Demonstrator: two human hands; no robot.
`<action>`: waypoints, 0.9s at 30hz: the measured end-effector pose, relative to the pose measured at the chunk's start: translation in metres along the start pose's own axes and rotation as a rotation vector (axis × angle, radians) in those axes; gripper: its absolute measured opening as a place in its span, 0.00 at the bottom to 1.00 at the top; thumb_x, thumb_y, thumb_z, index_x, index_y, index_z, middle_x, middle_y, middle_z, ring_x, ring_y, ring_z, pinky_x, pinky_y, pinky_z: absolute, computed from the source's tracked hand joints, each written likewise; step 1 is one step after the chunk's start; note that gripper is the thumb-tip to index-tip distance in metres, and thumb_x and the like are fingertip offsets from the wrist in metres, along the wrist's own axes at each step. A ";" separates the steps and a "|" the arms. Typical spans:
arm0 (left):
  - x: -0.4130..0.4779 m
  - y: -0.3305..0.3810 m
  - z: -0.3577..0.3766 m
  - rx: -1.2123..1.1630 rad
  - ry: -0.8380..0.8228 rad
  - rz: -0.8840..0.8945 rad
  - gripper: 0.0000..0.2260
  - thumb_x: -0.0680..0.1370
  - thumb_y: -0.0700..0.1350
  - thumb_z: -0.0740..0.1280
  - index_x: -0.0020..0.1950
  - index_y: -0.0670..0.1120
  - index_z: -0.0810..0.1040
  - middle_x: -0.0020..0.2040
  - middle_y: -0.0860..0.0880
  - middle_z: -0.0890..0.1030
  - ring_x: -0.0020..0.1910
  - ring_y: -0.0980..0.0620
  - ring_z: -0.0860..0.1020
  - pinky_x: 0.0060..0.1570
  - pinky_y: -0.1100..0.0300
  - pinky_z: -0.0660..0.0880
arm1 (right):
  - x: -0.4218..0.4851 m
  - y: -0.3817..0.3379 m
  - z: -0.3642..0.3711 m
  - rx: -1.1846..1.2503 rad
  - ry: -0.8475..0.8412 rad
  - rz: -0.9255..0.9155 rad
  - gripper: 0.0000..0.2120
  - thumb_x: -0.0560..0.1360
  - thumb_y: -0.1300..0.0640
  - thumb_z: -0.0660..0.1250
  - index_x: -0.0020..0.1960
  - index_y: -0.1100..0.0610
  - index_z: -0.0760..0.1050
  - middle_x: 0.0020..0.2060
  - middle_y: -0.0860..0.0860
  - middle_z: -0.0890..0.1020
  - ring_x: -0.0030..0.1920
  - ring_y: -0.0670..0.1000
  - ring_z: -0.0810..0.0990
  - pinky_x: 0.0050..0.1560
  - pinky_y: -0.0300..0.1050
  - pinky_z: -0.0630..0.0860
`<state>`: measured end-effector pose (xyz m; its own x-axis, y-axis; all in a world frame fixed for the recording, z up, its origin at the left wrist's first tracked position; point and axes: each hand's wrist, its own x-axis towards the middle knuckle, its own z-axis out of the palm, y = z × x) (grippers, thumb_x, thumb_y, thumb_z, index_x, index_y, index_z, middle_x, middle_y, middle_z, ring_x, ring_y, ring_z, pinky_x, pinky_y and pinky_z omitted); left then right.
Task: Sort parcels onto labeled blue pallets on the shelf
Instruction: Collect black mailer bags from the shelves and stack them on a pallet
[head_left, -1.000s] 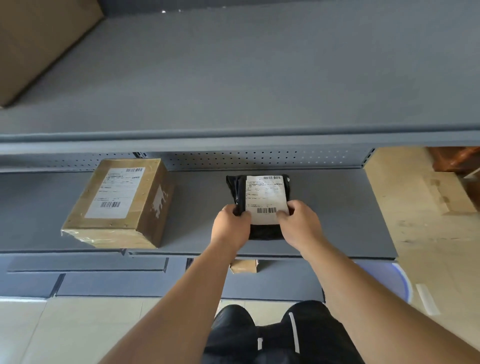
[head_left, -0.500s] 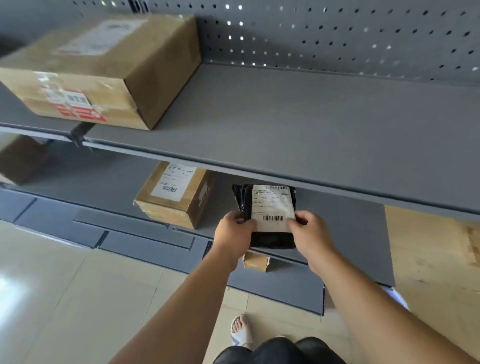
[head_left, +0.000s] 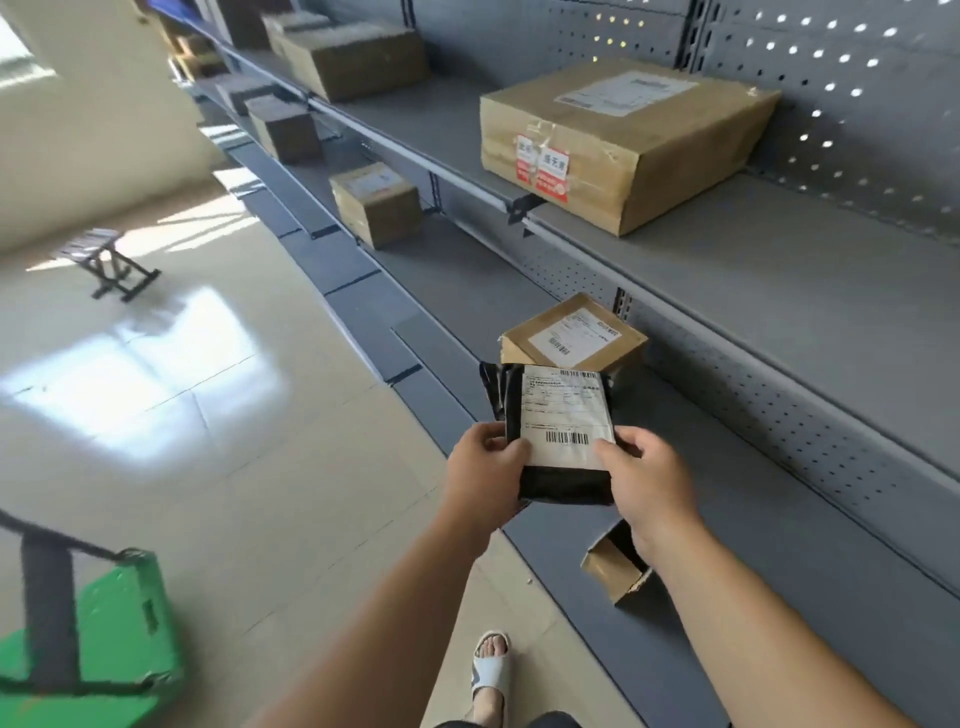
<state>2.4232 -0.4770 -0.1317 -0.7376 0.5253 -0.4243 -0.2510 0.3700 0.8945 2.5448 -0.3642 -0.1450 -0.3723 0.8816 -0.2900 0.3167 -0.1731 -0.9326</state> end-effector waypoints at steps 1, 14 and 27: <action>-0.005 -0.001 -0.015 -0.033 0.044 0.008 0.10 0.80 0.45 0.68 0.61 0.50 0.77 0.52 0.50 0.84 0.48 0.52 0.85 0.35 0.65 0.80 | -0.004 -0.005 0.014 0.013 -0.052 -0.006 0.05 0.77 0.55 0.69 0.45 0.45 0.77 0.46 0.45 0.84 0.47 0.47 0.83 0.45 0.50 0.82; -0.007 0.005 -0.227 -0.193 0.490 0.097 0.11 0.77 0.48 0.69 0.59 0.53 0.79 0.54 0.53 0.84 0.52 0.51 0.84 0.58 0.47 0.81 | -0.047 -0.087 0.234 -0.082 -0.464 -0.184 0.08 0.78 0.54 0.69 0.57 0.49 0.78 0.49 0.46 0.85 0.48 0.46 0.84 0.45 0.44 0.83; 0.059 0.006 -0.431 -0.275 0.675 0.099 0.11 0.78 0.48 0.68 0.60 0.51 0.80 0.56 0.53 0.84 0.54 0.51 0.84 0.59 0.47 0.81 | -0.075 -0.138 0.461 -0.091 -0.659 -0.218 0.03 0.79 0.53 0.69 0.51 0.47 0.78 0.53 0.46 0.85 0.53 0.50 0.84 0.57 0.55 0.82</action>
<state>2.1082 -0.7738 -0.0903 -0.9682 -0.0730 -0.2394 -0.2456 0.0928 0.9649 2.1266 -0.6090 -0.0939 -0.8782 0.4367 -0.1951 0.2355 0.0398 -0.9711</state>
